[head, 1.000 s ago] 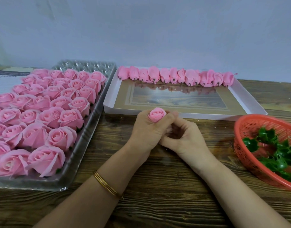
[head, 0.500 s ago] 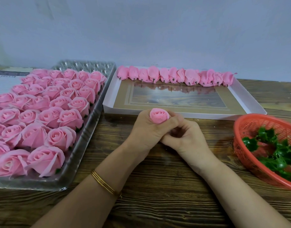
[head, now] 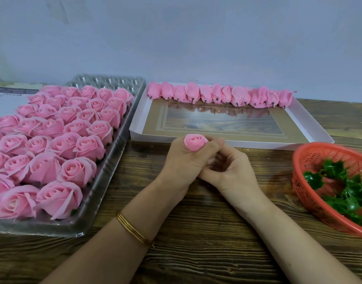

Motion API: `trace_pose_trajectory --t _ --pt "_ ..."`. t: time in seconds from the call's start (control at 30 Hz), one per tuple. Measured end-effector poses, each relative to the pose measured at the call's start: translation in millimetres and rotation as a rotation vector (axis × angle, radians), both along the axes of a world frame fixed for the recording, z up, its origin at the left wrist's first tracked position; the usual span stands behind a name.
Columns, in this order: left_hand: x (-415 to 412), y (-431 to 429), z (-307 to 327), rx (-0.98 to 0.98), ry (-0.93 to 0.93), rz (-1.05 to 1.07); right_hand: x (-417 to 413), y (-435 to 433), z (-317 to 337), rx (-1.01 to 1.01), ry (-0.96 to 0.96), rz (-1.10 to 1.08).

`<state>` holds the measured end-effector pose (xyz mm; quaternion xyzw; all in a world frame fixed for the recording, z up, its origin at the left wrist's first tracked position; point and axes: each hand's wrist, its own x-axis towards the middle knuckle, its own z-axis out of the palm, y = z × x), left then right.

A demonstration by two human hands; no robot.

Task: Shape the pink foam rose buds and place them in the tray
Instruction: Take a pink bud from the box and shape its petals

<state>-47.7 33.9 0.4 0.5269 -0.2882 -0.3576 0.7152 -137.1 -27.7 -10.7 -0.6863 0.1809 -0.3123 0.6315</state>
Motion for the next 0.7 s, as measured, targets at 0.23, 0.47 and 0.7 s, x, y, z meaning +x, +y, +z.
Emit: trace_pose_trajectory --t 0.23,0.47,0.7 --pt "1.9 1.0 2.2 -0.014 -0.049 -0.066 -1.5 -3.4 -2.0 -0.036 -0.029 0.008" --pt "7.8 4.2 5.4 -0.033 -0.056 -0.192 -4.2 -3.0 -0.9 0.08 -0.03 0.086" --pt "6.8 2.8 4.6 -0.008 -0.003 -0.143 -4.3 -6.8 -5.0 0.151 -0.012 0.113"
